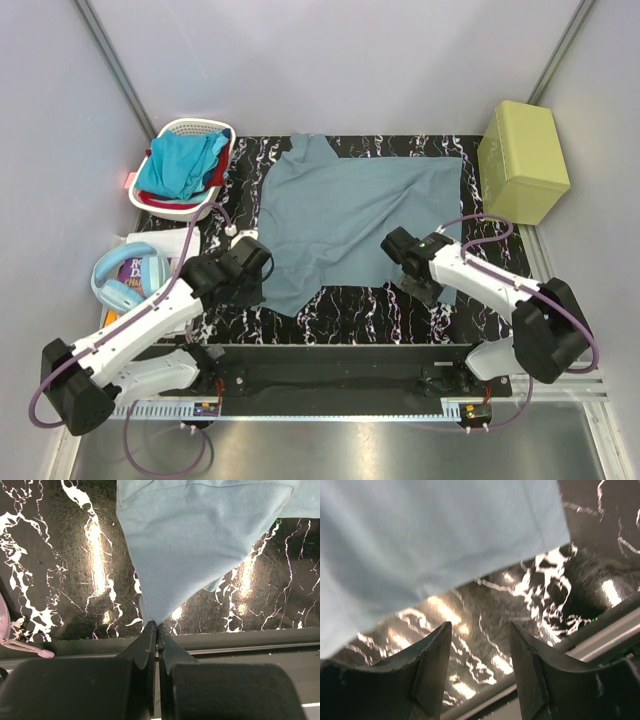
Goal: Fold and stack the t-shirts
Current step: Flatten out the tshirt
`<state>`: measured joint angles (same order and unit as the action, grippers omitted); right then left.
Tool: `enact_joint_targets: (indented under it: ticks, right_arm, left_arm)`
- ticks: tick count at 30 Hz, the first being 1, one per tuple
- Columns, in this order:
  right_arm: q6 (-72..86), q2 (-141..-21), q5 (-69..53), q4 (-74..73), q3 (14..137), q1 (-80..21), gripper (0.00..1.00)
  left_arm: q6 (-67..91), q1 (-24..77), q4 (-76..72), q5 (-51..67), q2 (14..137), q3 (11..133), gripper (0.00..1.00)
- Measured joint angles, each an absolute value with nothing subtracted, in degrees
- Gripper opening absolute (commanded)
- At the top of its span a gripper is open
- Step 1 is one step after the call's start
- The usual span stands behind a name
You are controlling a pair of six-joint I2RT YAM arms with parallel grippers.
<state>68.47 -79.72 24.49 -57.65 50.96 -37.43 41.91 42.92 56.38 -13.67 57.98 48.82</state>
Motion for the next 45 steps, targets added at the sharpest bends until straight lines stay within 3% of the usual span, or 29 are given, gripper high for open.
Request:
enact_joint_targets:
  ticks: [13, 27, 39, 45]
  right_arm:
    - [64.93, -84.51, 22.63, -51.44, 49.21, -28.01, 0.56]
    - [64.69, -87.37, 21.3, -48.64, 47.42, -27.68, 0.56]
    - [65.06, -79.37, 23.77, -51.96, 46.81, -27.64, 0.56]
    - [66.43, -81.14, 25.91, -53.84, 46.63, -27.22, 0.54]
  left_arm:
    - [40.93, 42.89, 54.89, -13.69, 59.86, 49.17, 0.0]
    - [39.46, 42.89, 53.56, -13.63, 61.63, 49.8, 0.0]
    - [39.13, 42.89, 52.82, -13.34, 63.51, 50.5, 0.0]
    - [38.76, 42.92, 52.12, -12.62, 65.08, 51.0, 0.0]
